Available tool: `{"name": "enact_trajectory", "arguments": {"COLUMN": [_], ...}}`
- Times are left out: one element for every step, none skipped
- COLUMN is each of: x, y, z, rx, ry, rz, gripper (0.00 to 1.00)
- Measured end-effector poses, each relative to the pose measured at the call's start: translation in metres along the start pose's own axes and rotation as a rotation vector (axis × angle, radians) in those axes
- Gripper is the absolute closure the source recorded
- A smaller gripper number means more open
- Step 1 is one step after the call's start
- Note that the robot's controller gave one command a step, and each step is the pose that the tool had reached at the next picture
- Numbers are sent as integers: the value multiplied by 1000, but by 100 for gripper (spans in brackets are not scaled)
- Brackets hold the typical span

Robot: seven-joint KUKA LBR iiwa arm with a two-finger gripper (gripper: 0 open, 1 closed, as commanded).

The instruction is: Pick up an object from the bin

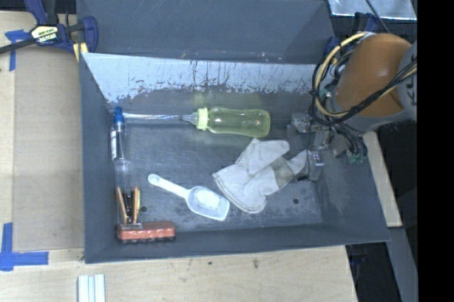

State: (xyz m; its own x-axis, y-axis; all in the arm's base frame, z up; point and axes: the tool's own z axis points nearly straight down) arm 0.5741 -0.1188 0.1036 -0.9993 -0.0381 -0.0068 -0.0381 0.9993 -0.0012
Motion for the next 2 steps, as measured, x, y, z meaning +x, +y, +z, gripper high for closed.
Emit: {"name": "enact_trajectory", "arguments": {"x": [-23,-30], "y": [12,36], "z": [33,33], "rx": [0,1], "ry": [3,2], "rz": [-53,-113], "gripper": [0,0]}}
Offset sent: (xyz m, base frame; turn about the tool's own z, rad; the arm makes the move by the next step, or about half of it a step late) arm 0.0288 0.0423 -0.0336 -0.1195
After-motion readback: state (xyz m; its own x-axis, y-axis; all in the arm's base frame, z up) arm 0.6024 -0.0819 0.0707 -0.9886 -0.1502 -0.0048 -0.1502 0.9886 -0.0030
